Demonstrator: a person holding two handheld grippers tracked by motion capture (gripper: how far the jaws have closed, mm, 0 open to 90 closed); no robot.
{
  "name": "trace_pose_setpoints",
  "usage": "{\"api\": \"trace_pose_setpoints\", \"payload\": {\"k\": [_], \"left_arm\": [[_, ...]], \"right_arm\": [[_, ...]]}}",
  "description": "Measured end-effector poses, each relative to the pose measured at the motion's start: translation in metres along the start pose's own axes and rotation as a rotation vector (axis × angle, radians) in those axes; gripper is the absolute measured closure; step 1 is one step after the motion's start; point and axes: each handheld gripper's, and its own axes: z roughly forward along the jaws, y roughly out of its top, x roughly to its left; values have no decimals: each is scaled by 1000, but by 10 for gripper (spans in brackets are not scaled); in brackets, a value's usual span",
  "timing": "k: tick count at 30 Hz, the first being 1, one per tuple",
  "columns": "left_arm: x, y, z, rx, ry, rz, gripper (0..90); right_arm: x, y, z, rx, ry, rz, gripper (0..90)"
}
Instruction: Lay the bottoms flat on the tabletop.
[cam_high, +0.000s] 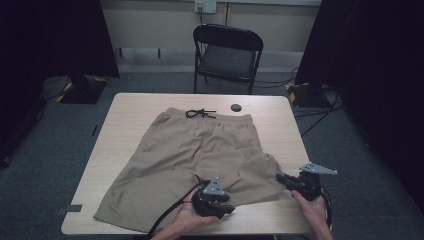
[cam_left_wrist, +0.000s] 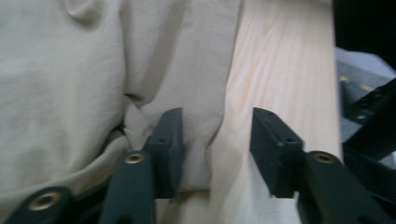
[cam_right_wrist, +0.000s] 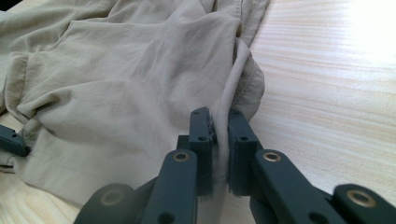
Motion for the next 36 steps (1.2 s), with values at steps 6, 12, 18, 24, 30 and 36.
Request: {"api": "trace_pose_setpoints", "payload": {"k": [6, 12, 18, 24, 30, 36], "left_arm": [[5, 1, 0, 6, 56, -4, 857], [11, 0, -1, -4, 4, -74, 899], [13, -5, -8, -64, -102, -148, 900], [5, -1, -27, -133, -145, -141, 900], [-5, 0, -49, -174, -204, -122, 900], [-19, -8, -67, -177, -247, -101, 900]], "right_arm": [[0, -1, 0, -6, 7, -2, 813], [-1, -1, -2, -13, 9, 2, 706], [0, -2, -5, -10, 21, 1, 839], [8, 0, -23, -52, 27, -15, 861], [15, -5, -50, -67, 18, -30, 860], [21, -14, -65, -66, 24, -40, 804]]}}
